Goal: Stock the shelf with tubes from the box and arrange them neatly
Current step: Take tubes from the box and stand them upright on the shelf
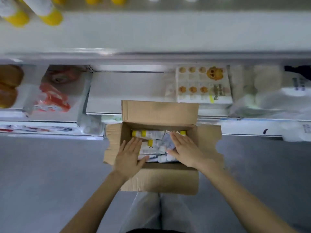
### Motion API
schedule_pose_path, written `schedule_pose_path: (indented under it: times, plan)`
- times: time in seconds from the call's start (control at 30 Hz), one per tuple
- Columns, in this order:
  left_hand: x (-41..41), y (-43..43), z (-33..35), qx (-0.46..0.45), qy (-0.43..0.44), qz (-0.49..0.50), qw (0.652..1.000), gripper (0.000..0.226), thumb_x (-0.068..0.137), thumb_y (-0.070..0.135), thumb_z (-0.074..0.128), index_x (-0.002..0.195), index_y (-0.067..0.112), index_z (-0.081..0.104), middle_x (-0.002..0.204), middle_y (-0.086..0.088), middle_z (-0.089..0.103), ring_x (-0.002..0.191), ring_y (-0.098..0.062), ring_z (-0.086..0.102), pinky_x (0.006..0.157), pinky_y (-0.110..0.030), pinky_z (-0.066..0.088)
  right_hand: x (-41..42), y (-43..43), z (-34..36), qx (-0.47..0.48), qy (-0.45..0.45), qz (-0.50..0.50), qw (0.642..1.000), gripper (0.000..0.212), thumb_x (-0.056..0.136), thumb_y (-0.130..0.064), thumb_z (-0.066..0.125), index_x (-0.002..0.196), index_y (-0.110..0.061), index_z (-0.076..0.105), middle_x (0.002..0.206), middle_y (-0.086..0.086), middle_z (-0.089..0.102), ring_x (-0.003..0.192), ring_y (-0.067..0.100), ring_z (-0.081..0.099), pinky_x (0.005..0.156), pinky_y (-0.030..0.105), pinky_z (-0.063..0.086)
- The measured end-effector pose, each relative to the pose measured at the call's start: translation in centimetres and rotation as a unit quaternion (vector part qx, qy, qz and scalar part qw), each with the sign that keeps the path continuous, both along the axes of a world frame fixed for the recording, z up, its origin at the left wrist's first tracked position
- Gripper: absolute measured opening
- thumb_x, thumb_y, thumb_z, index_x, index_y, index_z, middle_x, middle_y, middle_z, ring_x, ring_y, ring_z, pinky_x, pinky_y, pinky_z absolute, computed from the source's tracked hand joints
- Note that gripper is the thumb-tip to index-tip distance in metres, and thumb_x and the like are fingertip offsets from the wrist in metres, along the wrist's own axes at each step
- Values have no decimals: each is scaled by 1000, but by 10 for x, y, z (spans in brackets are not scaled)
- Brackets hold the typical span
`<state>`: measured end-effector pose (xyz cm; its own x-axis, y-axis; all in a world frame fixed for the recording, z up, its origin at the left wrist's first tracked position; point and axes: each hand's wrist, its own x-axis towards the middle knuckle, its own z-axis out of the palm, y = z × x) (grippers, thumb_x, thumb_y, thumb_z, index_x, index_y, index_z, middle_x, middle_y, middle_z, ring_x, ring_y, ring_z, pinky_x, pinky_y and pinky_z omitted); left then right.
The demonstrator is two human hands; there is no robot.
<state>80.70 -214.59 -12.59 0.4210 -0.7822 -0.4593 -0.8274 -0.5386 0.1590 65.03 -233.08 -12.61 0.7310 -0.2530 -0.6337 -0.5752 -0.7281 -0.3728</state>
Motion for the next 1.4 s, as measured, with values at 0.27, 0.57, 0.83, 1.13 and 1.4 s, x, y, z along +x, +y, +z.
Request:
schedule_pose_path:
  times: [0.27,0.57,0.83,1.13,1.4]
  plan:
    - [3,13,-82,-4,16,-5,1000,87,91,65,4,130,6,54,132,-12,56,127,-27,49,109,-46,29,-21,9,-96,73,68,-58,993,78,95,-54,35,151,-16,-4,160,0,-3,146,16,5,118,37,16]
    - [2,29,-137,-11,11,-17,1000,78,94,59,10,134,5,49,138,-13,51,133,-25,42,114,-42,20,-29,22,-176,104,78,-83,988,81,92,-48,50,151,-14,7,158,5,12,144,21,16,117,33,17]
    - [3,31,-142,-53,-4,-27,998,71,96,55,16,138,6,44,143,-12,45,136,-24,37,114,-46,25,-26,22,-197,109,22,-88,990,65,86,-34,65,141,-16,38,144,6,42,131,23,40,108,36,34]
    - [3,33,-146,-84,-14,-28,996,63,94,49,29,137,5,46,141,-12,47,135,-23,40,113,-45,28,-22,19,-206,98,-14,-85,991,39,81,-27,72,116,-19,58,118,2,61,108,21,56,89,38,46]
    - [4,34,-145,-78,24,-20,996,68,94,54,24,141,7,40,144,-11,43,137,-21,36,116,-41,21,-19,13,-199,102,-44,-73,991,31,85,-28,66,112,-18,56,112,0,59,103,16,55,86,32,43]
